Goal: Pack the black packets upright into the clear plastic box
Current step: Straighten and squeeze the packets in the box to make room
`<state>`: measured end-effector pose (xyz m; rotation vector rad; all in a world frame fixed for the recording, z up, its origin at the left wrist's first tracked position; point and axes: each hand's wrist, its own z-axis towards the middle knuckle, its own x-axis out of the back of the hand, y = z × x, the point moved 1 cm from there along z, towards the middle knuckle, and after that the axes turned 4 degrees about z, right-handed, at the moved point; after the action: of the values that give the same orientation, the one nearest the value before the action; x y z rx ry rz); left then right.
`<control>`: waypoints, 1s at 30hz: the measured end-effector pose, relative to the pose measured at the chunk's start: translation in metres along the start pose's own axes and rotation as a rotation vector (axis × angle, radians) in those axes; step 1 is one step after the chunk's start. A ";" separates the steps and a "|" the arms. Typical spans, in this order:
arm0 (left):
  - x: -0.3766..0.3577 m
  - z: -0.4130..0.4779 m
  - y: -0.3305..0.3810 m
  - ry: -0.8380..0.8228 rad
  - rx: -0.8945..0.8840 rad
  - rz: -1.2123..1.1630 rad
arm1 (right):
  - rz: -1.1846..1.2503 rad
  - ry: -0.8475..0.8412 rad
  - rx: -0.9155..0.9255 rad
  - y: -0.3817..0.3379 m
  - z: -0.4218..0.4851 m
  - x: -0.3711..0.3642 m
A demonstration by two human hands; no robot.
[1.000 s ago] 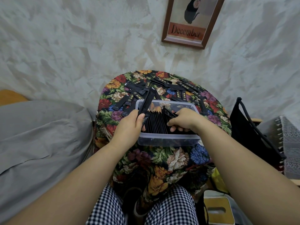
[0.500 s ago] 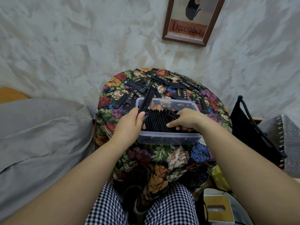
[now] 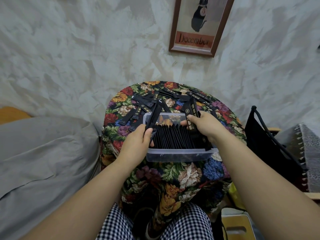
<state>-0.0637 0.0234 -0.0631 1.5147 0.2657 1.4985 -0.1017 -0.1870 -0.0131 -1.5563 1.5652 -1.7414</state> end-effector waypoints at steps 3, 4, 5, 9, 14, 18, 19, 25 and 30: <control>0.000 0.000 0.000 0.002 0.012 -0.001 | -0.117 0.065 0.045 -0.003 0.001 0.003; 0.000 0.000 0.001 0.003 0.012 0.002 | -0.159 0.081 0.045 -0.004 -0.001 0.002; 0.000 -0.001 0.001 0.002 0.012 0.003 | -0.194 0.076 0.055 -0.001 0.003 0.002; 0.000 -0.002 0.001 0.009 0.004 0.002 | -0.276 0.011 0.088 -0.002 -0.002 0.000; -0.001 -0.001 0.000 0.012 -0.003 0.013 | -0.175 -0.003 0.059 -0.008 -0.007 -0.005; -0.001 -0.002 0.000 0.014 -0.012 0.015 | -0.122 -0.085 0.027 -0.011 -0.007 -0.009; -0.001 -0.002 0.000 0.013 -0.013 0.014 | -0.122 -0.109 0.020 -0.011 -0.007 -0.010; 0.000 -0.002 0.000 0.010 -0.016 0.008 | -0.212 -0.108 -0.006 -0.009 -0.001 -0.016; 0.000 -0.001 -0.001 0.008 -0.012 0.006 | -0.341 -0.151 -0.010 -0.009 -0.004 -0.019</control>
<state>-0.0648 0.0242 -0.0640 1.5015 0.2565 1.5093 -0.0944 -0.1672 -0.0137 -2.0030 1.2974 -1.7315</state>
